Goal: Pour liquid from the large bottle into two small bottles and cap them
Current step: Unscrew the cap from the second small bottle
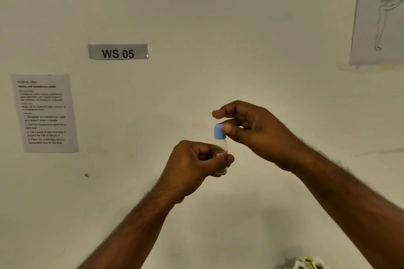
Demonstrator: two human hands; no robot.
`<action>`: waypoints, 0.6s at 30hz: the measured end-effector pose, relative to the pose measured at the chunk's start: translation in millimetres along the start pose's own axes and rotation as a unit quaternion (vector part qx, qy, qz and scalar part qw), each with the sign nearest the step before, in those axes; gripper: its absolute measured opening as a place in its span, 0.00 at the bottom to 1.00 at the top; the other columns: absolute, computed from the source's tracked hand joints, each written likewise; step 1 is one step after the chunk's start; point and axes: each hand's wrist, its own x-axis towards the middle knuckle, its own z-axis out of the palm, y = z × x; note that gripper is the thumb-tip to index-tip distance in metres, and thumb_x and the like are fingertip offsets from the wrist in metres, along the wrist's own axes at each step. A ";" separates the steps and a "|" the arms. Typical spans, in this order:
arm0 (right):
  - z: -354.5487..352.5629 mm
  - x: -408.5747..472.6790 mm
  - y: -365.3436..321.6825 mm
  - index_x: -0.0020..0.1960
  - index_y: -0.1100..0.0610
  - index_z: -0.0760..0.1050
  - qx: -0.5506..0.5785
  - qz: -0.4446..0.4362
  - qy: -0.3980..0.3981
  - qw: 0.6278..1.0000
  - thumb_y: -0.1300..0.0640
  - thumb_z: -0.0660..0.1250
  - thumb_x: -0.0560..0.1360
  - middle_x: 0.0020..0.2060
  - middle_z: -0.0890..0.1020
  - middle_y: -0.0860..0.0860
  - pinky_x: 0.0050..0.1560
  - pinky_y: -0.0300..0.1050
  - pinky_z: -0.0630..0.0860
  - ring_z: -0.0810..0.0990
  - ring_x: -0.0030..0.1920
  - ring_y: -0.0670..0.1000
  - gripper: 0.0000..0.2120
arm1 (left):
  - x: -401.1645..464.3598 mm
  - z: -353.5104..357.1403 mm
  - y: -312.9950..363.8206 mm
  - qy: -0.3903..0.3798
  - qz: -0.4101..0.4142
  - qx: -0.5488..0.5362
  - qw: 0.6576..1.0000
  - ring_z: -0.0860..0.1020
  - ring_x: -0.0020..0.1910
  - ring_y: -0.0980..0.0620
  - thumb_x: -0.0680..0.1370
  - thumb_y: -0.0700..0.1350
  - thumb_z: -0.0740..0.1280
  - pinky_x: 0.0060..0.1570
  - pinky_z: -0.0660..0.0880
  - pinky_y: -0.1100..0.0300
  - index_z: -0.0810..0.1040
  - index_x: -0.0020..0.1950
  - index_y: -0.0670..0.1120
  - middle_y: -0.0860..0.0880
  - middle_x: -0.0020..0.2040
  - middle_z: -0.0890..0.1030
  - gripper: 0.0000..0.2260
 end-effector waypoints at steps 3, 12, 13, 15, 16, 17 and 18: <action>3.2 2.0 -1.9 0.52 0.46 0.78 -0.042 0.003 0.049 0.998 0.47 0.76 0.73 0.50 0.84 0.41 0.47 0.39 0.78 0.83 0.49 0.42 0.10 | -0.3 -0.9 2.5 -0.008 0.004 0.011 1.000 0.87 0.38 0.49 0.75 0.46 0.76 0.42 0.83 0.61 0.88 0.46 0.41 0.44 0.40 0.88 0.08; -1.8 -2.2 -4.0 0.65 0.44 0.75 -0.037 0.004 -0.015 0.999 0.57 0.65 0.82 0.60 0.82 0.39 0.60 0.43 0.79 0.82 0.58 0.40 0.14 | -1.8 1.4 -3.5 0.000 -0.005 -0.001 1.000 0.87 0.38 0.49 0.73 0.46 0.77 0.42 0.83 0.61 0.88 0.49 0.40 0.44 0.40 0.88 0.10; -0.5 -2.1 -4.4 0.64 0.43 0.76 -0.056 0.008 0.000 0.998 0.51 0.67 0.80 0.57 0.82 0.39 0.56 0.42 0.79 0.83 0.54 0.40 0.13 | -2.2 1.8 -4.0 -0.001 -0.004 0.004 1.000 0.87 0.38 0.49 0.74 0.46 0.77 0.43 0.83 0.61 0.88 0.49 0.41 0.44 0.40 0.88 0.10; 2.3 -1.8 -5.0 0.59 0.42 0.78 -0.091 0.022 0.017 0.996 0.44 0.72 0.75 0.50 0.83 0.41 0.48 0.36 0.78 0.83 0.48 0.41 0.14 | -2.6 3.3 -4.5 -0.006 0.000 0.008 1.000 0.87 0.38 0.50 0.74 0.46 0.77 0.42 0.83 0.61 0.88 0.48 0.40 0.45 0.39 0.88 0.09; 3.2 -1.7 -5.0 0.58 0.42 0.78 -0.108 0.024 0.017 0.994 0.43 0.74 0.73 0.48 0.83 0.42 0.46 0.34 0.76 0.82 0.46 0.42 0.14 | -2.6 4.2 -4.4 -0.006 0.001 0.007 1.000 0.87 0.38 0.50 0.74 0.46 0.77 0.42 0.83 0.61 0.87 0.47 0.40 0.44 0.39 0.88 0.09; 4.1 -1.5 -5.3 0.57 0.43 0.79 -0.122 0.021 0.014 0.992 0.45 0.75 0.73 0.47 0.83 0.43 0.45 0.34 0.75 0.81 0.45 0.43 0.13 | -2.3 5.0 -4.8 -0.006 0.001 0.006 1.000 0.87 0.37 0.50 0.74 0.46 0.77 0.41 0.83 0.62 0.87 0.48 0.40 0.44 0.39 0.88 0.09; 4.6 -1.1 -5.3 0.56 0.44 0.80 -0.126 0.018 0.009 0.992 0.47 0.74 0.74 0.47 0.83 0.42 0.45 0.34 0.75 0.81 0.45 0.43 0.12 | -2.6 5.9 -5.7 -0.006 0.000 0.003 1.000 0.87 0.37 0.51 0.74 0.45 0.77 0.41 0.83 0.62 0.87 0.48 0.40 0.44 0.39 0.88 0.09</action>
